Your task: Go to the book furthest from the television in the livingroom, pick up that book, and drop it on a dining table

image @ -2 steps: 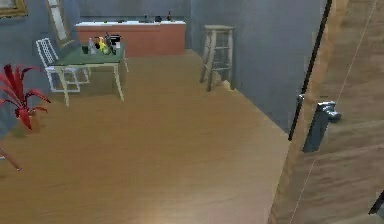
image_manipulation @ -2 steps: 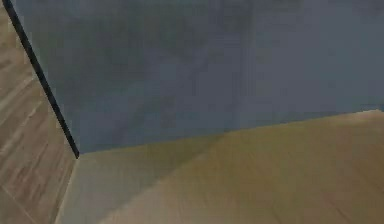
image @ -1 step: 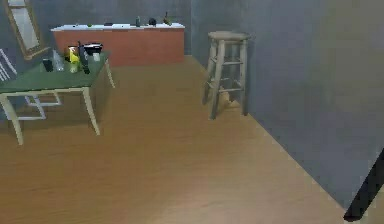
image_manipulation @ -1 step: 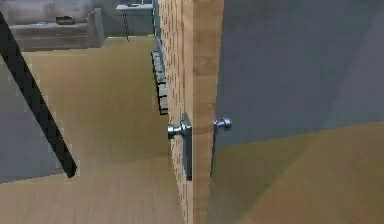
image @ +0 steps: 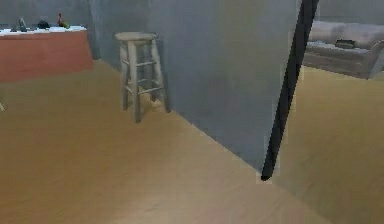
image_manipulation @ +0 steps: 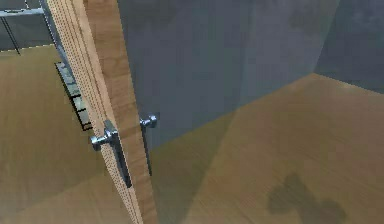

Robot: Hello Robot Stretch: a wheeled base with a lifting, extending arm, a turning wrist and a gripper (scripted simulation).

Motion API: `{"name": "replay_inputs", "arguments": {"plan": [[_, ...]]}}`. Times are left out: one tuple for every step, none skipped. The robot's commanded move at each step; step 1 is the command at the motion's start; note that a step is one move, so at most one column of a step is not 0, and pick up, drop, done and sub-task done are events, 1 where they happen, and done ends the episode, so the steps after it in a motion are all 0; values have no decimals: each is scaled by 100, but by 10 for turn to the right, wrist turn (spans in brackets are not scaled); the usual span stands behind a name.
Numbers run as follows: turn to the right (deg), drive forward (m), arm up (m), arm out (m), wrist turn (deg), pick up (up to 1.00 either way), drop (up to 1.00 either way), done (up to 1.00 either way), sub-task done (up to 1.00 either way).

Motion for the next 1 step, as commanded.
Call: {"name": "replay_inputs", "arguments": {"plan": [[0, 10, 0, 0, 0, 0, 0, 0, 0]]}}
